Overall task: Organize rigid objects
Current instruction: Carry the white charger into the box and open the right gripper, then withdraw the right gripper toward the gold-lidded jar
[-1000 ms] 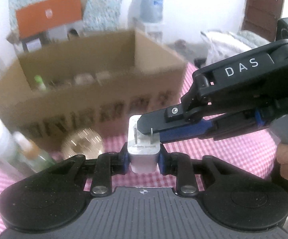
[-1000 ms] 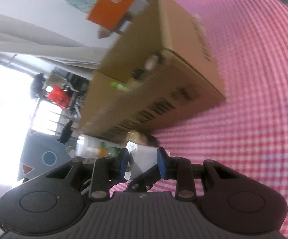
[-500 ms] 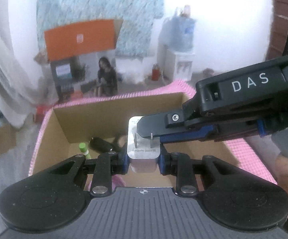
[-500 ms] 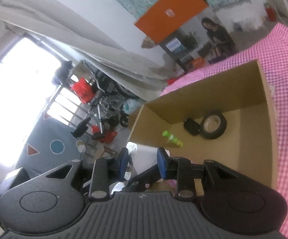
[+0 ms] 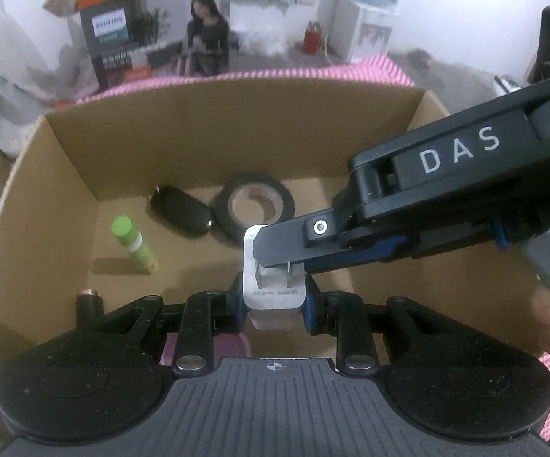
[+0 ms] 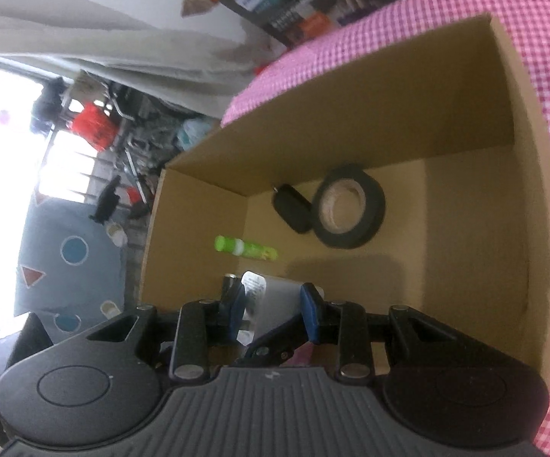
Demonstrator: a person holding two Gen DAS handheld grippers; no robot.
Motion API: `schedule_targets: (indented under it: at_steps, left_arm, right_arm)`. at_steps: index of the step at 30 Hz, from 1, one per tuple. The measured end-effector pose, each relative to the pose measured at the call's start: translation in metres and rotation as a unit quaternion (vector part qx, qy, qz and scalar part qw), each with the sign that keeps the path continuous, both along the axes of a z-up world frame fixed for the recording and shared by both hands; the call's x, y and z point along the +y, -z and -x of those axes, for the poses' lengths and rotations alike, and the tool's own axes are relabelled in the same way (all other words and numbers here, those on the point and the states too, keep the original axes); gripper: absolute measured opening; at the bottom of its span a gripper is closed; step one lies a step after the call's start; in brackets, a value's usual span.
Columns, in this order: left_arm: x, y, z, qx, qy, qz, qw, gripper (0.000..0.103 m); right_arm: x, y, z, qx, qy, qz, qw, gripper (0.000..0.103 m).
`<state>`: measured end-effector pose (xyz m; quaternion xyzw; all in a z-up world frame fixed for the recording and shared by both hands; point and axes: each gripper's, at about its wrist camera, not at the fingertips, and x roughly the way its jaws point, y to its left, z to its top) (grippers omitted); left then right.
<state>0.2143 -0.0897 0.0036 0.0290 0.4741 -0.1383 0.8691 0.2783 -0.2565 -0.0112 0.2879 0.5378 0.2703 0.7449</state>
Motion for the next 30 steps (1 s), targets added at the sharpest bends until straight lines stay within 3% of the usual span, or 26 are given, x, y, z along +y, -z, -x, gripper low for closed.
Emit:
schedule_targets:
  at_steps: [5, 7, 13, 15, 18, 30]
  left_arm:
    - [0.002, 0.005, -0.007, 0.019, 0.003, -0.002, 0.9998, 0.028]
    - [0.002, 0.004, -0.009, 0.019, 0.008, 0.000, 0.9998, 0.031]
    - [0.003, -0.001, -0.003, 0.011, 0.013, 0.014, 0.9998, 0.040]
    - [0.004, -0.007, 0.003, -0.004, 0.011, 0.019, 0.9998, 0.057]
    - [0.007, -0.018, 0.017, -0.036, 0.009, 0.020, 0.9991, 0.069]
    - [0.014, -0.070, 0.091, -0.131, 0.003, 0.067, 0.9891, 0.085]
  right_arm:
    - [0.007, 0.006, -0.006, 0.013, -0.010, 0.021, 1.000, 0.039]
    - [0.008, 0.006, -0.006, 0.016, -0.010, 0.024, 1.000, 0.045]
    - [0.013, 0.003, -0.003, 0.006, -0.011, 0.037, 0.999, 0.046]
    - [0.012, -0.004, 0.001, -0.009, -0.008, 0.043, 0.999, 0.047]
    - [0.007, -0.019, 0.008, -0.038, 0.001, 0.046, 0.998, 0.047]
    - [-0.031, -0.084, 0.094, -0.167, 0.043, 0.006, 0.985, 0.047]
